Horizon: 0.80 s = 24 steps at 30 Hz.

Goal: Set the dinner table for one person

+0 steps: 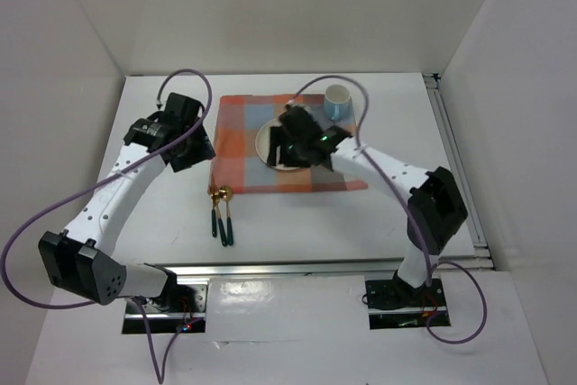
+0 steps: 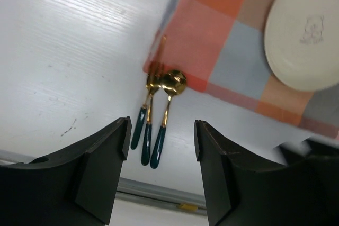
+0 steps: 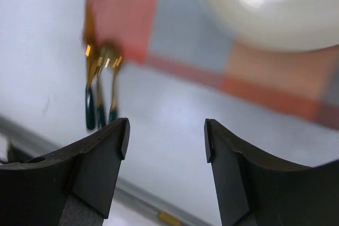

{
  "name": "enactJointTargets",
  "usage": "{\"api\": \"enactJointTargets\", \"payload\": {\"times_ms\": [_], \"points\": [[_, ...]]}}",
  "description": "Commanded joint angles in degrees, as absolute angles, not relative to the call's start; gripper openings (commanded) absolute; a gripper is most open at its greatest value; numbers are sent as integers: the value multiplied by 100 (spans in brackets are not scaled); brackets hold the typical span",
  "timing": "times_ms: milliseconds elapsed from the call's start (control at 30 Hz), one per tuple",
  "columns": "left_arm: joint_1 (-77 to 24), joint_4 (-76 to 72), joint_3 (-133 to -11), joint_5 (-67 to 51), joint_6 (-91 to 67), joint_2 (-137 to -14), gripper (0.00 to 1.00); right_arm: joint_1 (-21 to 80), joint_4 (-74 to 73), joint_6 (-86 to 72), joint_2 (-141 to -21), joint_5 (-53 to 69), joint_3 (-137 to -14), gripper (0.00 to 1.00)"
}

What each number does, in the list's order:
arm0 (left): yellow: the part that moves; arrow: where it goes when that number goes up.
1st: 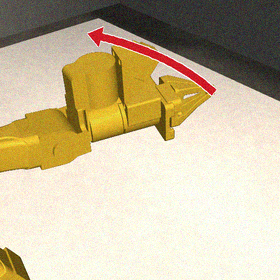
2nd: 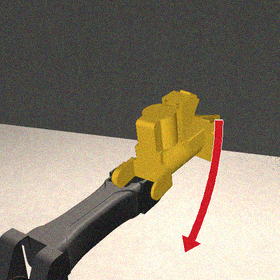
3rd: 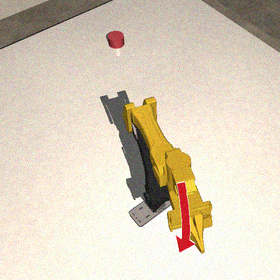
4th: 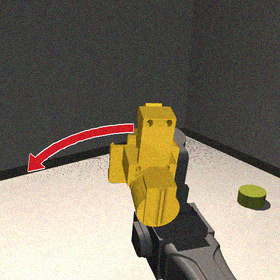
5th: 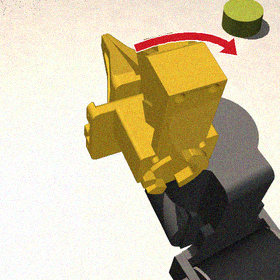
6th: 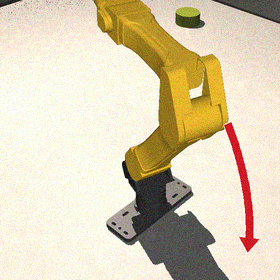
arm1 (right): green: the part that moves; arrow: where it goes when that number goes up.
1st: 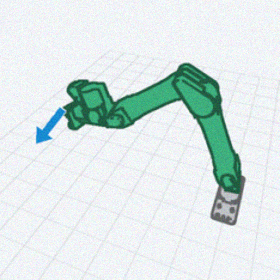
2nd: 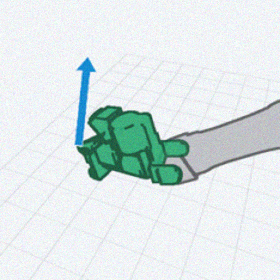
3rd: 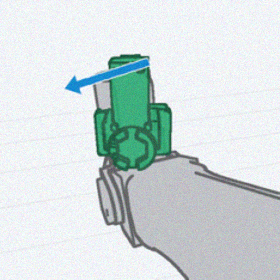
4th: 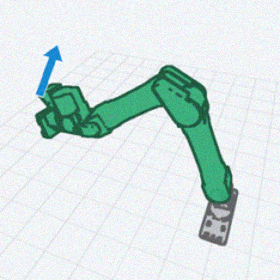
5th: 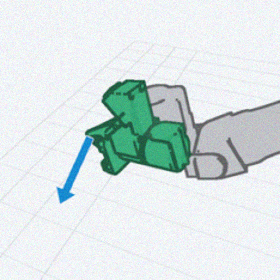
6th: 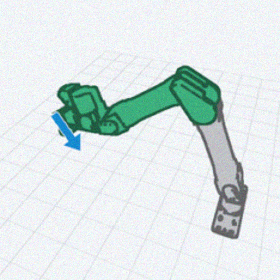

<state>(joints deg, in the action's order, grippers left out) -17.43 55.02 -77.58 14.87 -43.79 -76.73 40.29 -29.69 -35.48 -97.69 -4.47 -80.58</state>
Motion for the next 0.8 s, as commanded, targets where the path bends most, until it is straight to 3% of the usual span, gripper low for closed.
{"api": "enactJointTargets", "payload": {"times_ms": [0,200,633,767], "points": [[-1363,6036,-8129,2013,-4833,-7559,68,5139,-3234,-3577,-10334,-773,-7989,70],[-940,6249,-8314,2013,-4756,-7269,68,6398,-3384,-3674,-11564,-826,-8841,72],[-782,5828,-7805,1450,-4553,-7005,66,6565,-3182,-3498,-12305,-625,-9326,71],[-782,5775,-7752,1397,-4500,-6952,66,6565,-3261,-3551,-12516,-624,-9439,61]]}}
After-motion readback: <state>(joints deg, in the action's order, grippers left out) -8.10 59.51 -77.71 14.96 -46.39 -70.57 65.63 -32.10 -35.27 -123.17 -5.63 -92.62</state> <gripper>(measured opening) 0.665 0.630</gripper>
